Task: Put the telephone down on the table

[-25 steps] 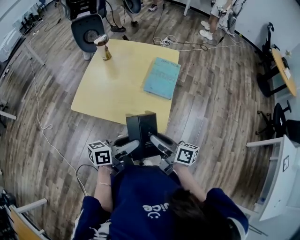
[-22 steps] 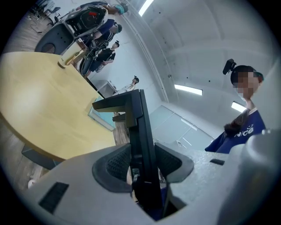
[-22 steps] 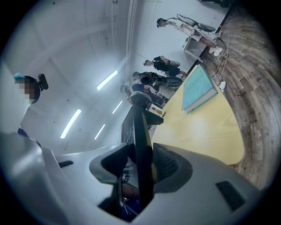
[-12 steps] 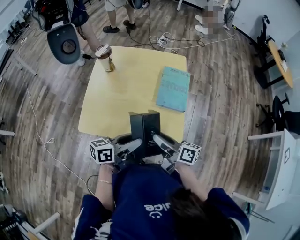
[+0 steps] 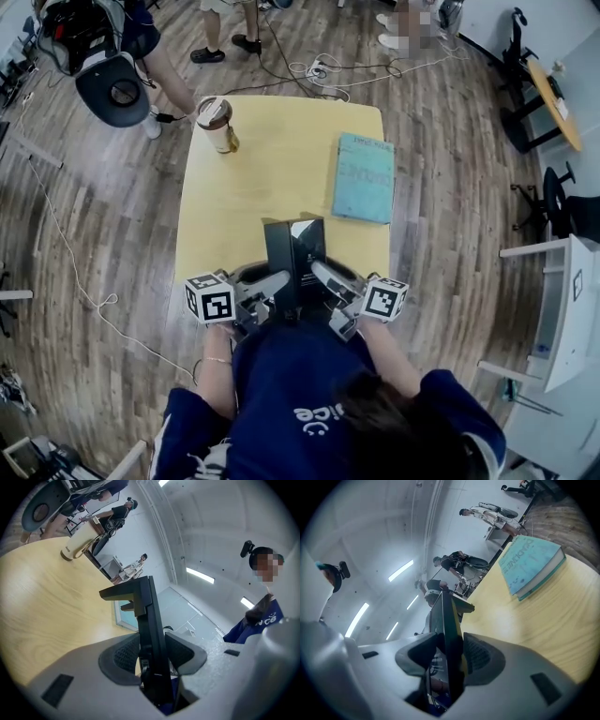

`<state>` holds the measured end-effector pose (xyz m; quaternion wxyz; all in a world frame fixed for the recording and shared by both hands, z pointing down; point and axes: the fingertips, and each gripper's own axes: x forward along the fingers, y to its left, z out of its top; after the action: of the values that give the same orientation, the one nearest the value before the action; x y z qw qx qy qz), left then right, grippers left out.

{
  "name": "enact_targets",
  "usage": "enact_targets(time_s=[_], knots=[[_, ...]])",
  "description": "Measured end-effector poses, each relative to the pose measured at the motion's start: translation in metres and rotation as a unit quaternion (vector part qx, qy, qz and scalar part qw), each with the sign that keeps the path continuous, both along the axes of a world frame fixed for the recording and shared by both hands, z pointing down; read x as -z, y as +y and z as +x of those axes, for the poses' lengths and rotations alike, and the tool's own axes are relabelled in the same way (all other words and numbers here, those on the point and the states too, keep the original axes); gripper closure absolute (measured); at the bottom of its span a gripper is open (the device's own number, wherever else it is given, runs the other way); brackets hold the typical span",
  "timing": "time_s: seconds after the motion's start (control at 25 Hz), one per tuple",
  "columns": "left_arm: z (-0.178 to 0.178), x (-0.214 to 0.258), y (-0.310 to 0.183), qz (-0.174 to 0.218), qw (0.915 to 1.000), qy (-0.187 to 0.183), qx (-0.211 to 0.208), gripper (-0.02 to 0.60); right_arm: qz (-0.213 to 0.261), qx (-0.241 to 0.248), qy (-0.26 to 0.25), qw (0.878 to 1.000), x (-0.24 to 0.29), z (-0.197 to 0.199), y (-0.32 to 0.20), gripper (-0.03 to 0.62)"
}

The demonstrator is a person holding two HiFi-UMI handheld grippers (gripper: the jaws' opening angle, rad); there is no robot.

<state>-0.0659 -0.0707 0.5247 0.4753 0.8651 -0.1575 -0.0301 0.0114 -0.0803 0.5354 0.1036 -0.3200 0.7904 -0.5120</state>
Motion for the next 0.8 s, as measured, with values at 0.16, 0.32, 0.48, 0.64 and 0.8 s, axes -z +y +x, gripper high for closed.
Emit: enact_targets(time_s=[0.16,0.32,0.48,0.64,0.8], knots=[[-0.001,0.001,-0.007,0.0,1.0,0.002,0.0,0.413,0.002,0.006,0.005,1.0,0.002,-0.002,-0.008,0.407],[-0.001,0.001,-0.003,0.007,0.9999,-0.003,0.007,0.413,0.007,0.013,0.004,1.0,0.002,-0.001,-0.005,0.407],[-0.002,0.009,-0.012,0.008,0.9999,-0.007,0.012,0.413,0.006,0.025,0.002,1.0,0.009,-0.003,-0.016,0.407],[-0.005,0.006,-0.051,0.006,0.9998,-0.008,0.018,0.413,0.005,0.03,0.004,1.0,0.007,-0.006,-0.055,0.407],[-0.004,0.003,-0.073,-0.001,0.9996,-0.009,0.027,0.413,0.005,0.038,0.005,0.999,0.003,-0.005,-0.08,0.407]])
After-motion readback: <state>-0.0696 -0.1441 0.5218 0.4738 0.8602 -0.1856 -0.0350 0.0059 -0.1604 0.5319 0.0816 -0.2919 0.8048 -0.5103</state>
